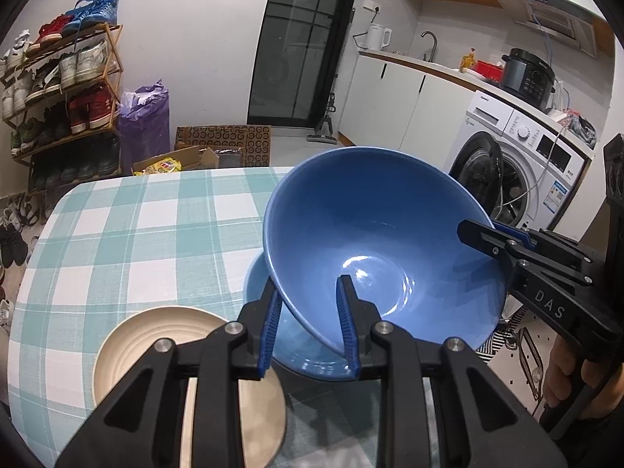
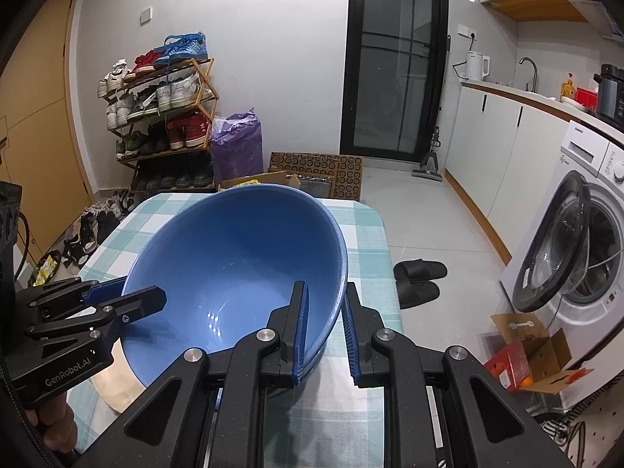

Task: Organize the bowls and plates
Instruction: 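Lift the darker blue bowl with both grippers and carry it over the bowl stack, then lower the held bowl onto the stacked bowls and open both grippers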

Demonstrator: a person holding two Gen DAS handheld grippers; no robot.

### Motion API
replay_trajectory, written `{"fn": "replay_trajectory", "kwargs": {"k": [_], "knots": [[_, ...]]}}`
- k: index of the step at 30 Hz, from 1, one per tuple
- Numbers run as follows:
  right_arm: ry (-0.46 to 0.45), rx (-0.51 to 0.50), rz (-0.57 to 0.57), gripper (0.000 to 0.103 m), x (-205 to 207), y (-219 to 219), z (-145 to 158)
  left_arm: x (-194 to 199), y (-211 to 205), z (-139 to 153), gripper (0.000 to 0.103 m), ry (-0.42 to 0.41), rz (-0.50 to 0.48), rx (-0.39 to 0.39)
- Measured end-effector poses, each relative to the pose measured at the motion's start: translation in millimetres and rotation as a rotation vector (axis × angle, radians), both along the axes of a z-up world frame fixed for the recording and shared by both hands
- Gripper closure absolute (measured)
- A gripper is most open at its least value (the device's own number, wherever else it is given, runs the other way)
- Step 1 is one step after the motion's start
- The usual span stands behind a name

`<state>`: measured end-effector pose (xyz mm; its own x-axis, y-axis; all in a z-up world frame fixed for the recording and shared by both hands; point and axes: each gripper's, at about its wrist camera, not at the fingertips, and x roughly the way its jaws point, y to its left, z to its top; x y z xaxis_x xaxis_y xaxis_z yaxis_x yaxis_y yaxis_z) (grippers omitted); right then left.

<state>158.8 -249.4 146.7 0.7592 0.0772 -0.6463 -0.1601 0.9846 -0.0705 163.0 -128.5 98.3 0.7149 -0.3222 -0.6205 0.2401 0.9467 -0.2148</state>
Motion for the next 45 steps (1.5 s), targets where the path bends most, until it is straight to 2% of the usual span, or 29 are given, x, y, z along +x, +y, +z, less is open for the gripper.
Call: {"fn": "replay_trajectory", "kwargs": {"k": [18, 29, 45], "knots": [[0.064, 0.003, 0.016, 0.085, 29, 21, -35, 20, 13, -29, 0.076, 0.055, 0.038, 0.038], [0.103, -0.041, 0.006, 0.085, 36, 25, -62, 29, 9, -49, 0.076, 0.08, 0.051, 0.063], [0.135, -0.083, -0.003, 0.084, 39, 31, -79, 34, 3, -64, 0.076, 0.09, 0.05, 0.119]]}}
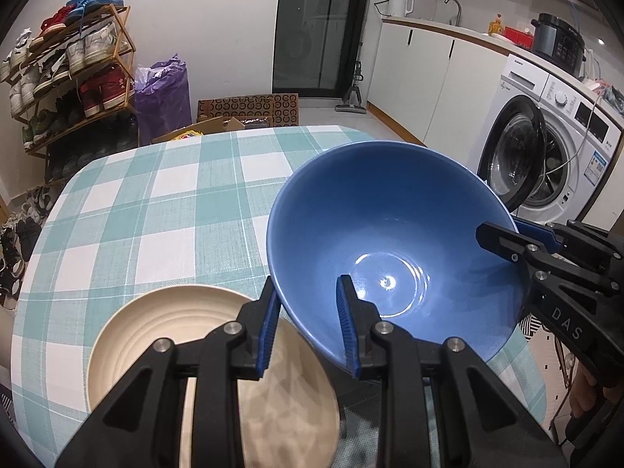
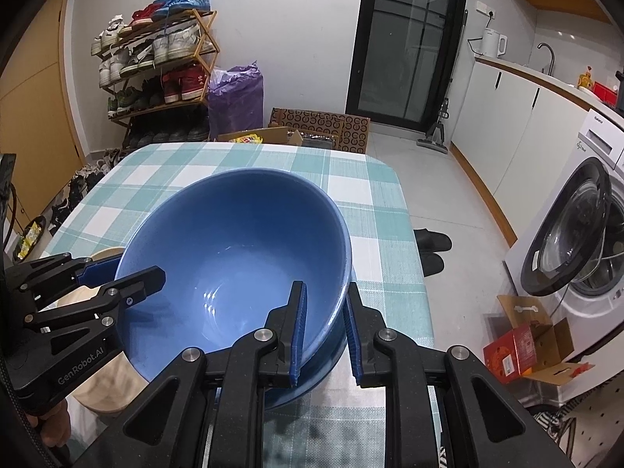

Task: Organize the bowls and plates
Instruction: 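Lower the held bowl onto the stacked bowls and open both grippers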

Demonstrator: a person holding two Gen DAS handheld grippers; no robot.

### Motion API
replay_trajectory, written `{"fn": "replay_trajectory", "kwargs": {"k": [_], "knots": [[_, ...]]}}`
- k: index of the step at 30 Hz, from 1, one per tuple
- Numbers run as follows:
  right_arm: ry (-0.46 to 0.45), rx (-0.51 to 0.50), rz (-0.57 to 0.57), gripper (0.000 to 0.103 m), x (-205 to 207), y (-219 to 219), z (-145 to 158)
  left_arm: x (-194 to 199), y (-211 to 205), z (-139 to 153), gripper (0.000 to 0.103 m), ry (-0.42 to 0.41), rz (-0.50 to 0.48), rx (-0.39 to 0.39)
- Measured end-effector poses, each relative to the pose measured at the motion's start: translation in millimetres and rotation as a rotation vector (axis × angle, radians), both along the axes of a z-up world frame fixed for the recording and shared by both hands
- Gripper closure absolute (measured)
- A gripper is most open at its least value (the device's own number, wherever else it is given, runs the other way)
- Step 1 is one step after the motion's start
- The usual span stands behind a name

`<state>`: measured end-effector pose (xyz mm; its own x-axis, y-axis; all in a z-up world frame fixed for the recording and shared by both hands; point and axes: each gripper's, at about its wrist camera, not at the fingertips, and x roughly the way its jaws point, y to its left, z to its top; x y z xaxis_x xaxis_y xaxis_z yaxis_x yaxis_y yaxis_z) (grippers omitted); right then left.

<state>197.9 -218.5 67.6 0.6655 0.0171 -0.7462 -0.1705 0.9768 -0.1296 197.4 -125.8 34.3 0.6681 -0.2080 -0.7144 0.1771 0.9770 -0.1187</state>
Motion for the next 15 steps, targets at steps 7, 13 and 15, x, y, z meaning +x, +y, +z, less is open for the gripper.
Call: {"fn": "replay_trajectory", "kwargs": {"k": [7, 13, 15], "knots": [[0.02, -0.019, -0.003, 0.083, 2, 3, -7, 1, -4, -3, 0.076, -0.007, -0.005, 0.028], [0.02, -0.049, -0.001, 0.082, -3, 3, -13, 0, -9, -7, 0.076, -0.012, -0.009, 0.066], [0.017, -0.06, 0.002, 0.082, -4, 5, -14, 1, -9, -9, 0.076, -0.009, -0.01, 0.067]]}}
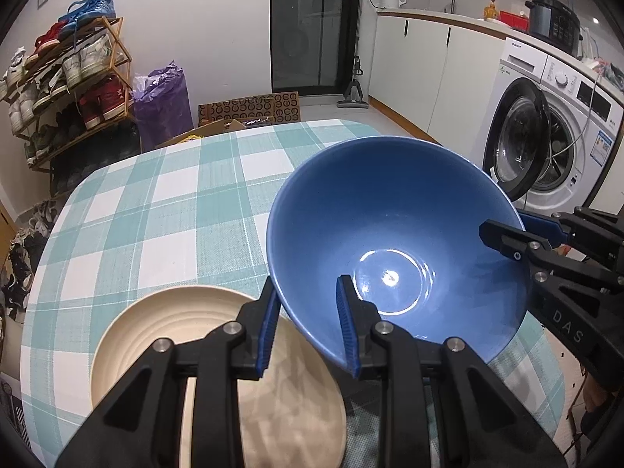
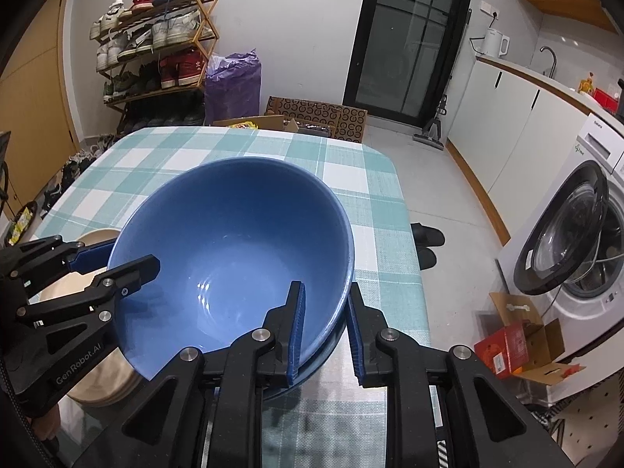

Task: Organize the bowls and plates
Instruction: 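Lower the held bowl onto the stacked bowls and open both grippers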

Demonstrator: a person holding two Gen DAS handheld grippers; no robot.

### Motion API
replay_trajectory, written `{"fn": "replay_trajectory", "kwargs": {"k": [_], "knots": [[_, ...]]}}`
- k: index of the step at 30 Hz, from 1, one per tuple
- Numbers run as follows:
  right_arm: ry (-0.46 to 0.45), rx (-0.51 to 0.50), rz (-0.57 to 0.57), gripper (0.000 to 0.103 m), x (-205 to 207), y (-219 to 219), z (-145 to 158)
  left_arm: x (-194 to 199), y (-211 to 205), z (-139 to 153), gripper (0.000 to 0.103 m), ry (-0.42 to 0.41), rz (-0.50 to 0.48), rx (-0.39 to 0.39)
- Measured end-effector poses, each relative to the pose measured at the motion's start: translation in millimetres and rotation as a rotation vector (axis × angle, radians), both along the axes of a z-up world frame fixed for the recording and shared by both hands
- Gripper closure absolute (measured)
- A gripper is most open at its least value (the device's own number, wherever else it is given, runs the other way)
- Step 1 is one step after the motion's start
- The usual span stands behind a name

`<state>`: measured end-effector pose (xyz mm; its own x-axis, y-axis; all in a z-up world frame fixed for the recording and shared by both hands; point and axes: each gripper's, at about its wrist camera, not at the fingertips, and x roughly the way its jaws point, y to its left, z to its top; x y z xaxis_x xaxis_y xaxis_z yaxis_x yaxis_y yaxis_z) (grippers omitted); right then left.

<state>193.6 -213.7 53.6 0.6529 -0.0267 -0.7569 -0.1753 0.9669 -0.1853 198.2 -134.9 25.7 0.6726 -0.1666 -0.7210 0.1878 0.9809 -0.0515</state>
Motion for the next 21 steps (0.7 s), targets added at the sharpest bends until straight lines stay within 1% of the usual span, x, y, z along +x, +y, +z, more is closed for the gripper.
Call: {"fn": "replay_trajectory", "kwargs": {"k": [6, 12, 15, 16, 17, 19, 21], "knots": [[-0.002, -0.025, 0.01, 0.079, 0, 3, -2, 0, 0, -1, 0.076, 0.004, -0.002, 0.002], [0.007, -0.002, 0.02, 0.073, 0, 1, -3, 0, 2, -1, 0.071, 0.011, -0.009, -0.016], [0.023, 0.034, 0.024, 0.068, -1, -3, -2, 0, 2, -1, 0.068, 0.01, -0.015, -0.021], [0.031, 0.047, 0.026, 0.063, -1, -5, -2, -1, 2, -1, 0.067, 0.009, -0.017, -0.024], [0.034, 0.062, 0.028, 0.062, -2, -6, -1, -1, 2, 0, 0.067, 0.009, -0.02, -0.028], [0.037, 0.066, 0.024, 0.059, -2, -8, -1, -3, 2, 1, 0.061, 0.005, -0.023, -0.035], [0.025, 0.073, 0.025, 0.055, -5, -8, 1, -5, 3, 3, 0.058, -0.003, -0.021, -0.043]]}}
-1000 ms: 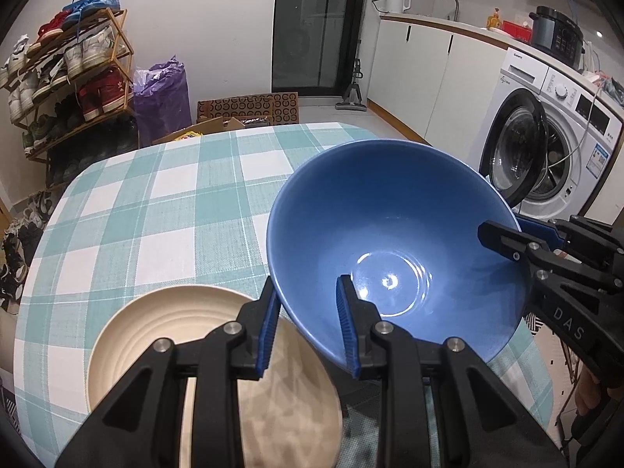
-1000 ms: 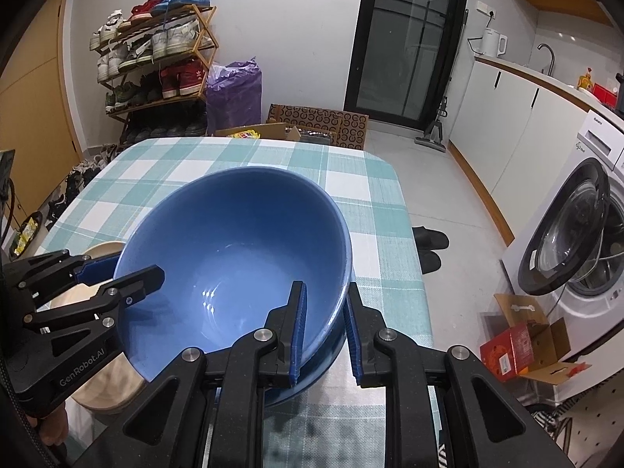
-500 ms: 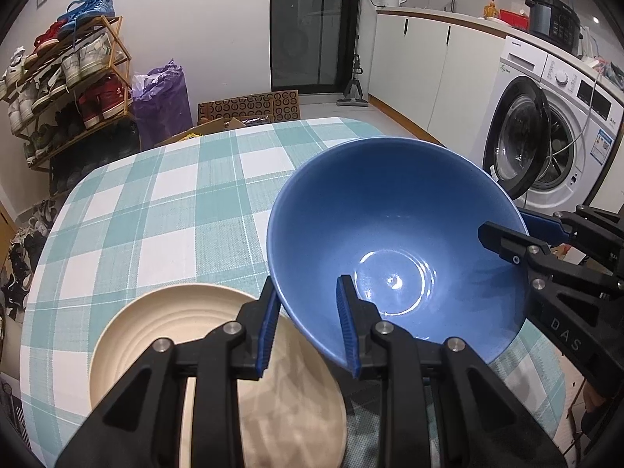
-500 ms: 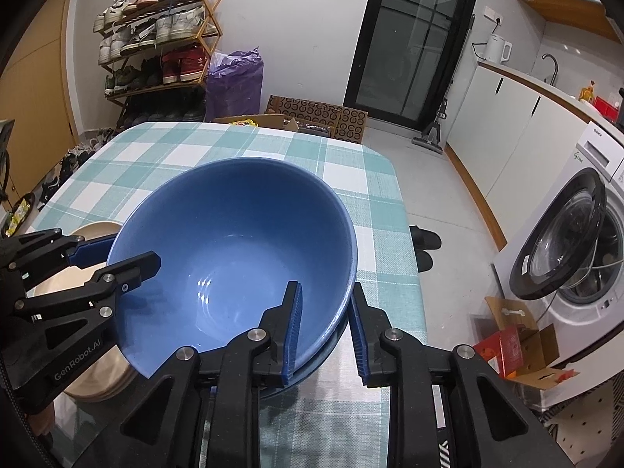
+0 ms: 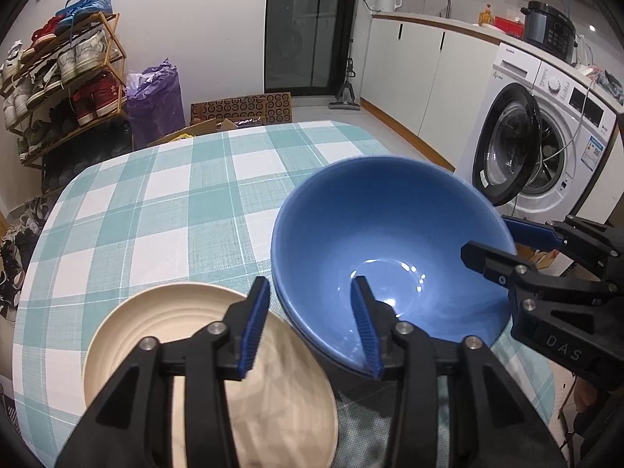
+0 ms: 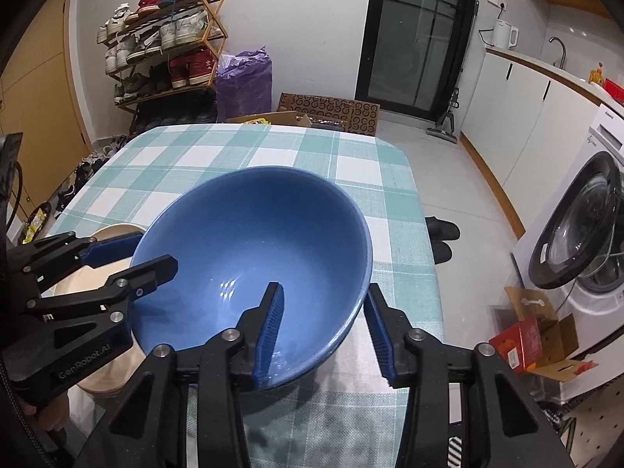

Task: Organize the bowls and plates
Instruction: 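Lower the held bowl onto the stacked bowls and open both grippers, then withdraw both grippers from the rim of the bowl stack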

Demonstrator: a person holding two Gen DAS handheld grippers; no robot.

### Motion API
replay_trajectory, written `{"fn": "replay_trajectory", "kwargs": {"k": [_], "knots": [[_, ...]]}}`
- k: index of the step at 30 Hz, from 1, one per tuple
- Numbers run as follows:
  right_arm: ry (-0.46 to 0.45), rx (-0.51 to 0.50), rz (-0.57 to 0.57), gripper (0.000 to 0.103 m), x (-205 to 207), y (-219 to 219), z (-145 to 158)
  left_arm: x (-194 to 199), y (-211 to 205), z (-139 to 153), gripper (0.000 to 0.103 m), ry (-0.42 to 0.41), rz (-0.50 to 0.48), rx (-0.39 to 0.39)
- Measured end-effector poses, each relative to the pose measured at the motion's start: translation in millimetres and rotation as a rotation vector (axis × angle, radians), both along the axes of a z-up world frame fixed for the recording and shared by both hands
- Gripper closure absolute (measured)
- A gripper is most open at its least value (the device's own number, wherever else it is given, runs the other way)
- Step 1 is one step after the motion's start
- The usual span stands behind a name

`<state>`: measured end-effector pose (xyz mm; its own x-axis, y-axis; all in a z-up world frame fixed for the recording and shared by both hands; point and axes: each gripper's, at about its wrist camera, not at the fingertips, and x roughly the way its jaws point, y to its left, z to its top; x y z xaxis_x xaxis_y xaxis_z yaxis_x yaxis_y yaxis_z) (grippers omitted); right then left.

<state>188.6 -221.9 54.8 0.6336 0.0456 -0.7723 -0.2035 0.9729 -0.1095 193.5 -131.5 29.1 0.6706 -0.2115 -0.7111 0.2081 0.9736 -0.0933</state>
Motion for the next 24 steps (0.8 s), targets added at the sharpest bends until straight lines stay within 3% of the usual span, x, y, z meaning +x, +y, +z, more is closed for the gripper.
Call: {"fn": "replay_trajectory", "kwargs": {"k": [3, 9, 11, 15, 17, 24], "knots": [[-0.022, 0.008, -0.003, 0.048, -5, -2, 6, -2, 1, 4, 0.053, -0.009, 0.002, -0.004], [-0.048, 0.075, -0.028, 0.026, -12, -15, 19, -8, 6, 10, 0.047, -0.02, -0.004, -0.012], [-0.063, 0.092, -0.03, 0.021, -16, -18, 23, -11, 10, 13, 0.039, -0.026, -0.005, -0.017], [-0.094, 0.118, -0.031, 0.013, -22, -21, 30, -18, 19, 20, 0.013, -0.062, 0.01, -0.035], [-0.102, 0.117, -0.025, 0.003, -24, -20, 31, -19, 25, 24, 0.009, -0.081, 0.025, -0.047], [-0.109, 0.157, -0.025, 0.001, -27, -17, 29, -18, 37, 33, 0.0, -0.104, 0.033, -0.064]]}}
